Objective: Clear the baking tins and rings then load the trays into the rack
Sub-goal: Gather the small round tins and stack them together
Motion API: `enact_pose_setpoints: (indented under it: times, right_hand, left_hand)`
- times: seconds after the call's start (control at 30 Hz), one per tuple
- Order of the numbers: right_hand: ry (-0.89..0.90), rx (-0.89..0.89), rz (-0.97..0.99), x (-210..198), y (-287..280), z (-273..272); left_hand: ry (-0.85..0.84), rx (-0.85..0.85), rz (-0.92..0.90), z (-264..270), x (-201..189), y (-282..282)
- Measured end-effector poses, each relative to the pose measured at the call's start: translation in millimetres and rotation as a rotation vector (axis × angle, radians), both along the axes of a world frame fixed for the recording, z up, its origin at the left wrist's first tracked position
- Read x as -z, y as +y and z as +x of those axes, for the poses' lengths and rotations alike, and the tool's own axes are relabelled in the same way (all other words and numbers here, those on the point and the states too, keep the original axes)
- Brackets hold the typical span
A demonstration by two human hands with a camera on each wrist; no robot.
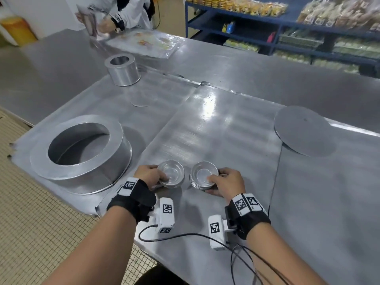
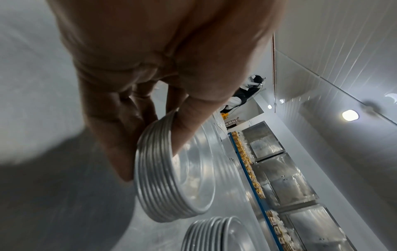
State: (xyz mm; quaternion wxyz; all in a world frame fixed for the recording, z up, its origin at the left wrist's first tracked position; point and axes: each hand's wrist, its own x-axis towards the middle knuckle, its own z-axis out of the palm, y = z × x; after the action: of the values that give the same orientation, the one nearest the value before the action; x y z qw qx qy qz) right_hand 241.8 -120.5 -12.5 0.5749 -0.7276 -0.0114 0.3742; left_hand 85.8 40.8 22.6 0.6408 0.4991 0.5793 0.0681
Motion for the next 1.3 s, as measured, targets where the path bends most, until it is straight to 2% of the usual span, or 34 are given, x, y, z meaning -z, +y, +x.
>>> enact_pose_setpoints:
  times: [0.27,0.37,0.8,1.03,1.3]
  right_hand:
    - [-0.021,0.165,-0.026,3,0,29]
    - [-0.032,0.237,-0.031,0,6,40]
    - [-0.076,0.468,-0.069,-4,54,106]
    - [-0.092,0.519,-0.054,-9,71,160]
    - [-0.1,0.508,-0.018,-6,96,263]
  left_hand:
    - [-0.026,0.095,0.047,52,9,16]
    - [-0.033,0.195,0.047,75,8,29]
    - [-0.164,0.374,-0.022,176,1,94]
    - [-0.185,0.413,-0.003,242,6,117]
    - [-0.219,0.455,0.062,347,0,138]
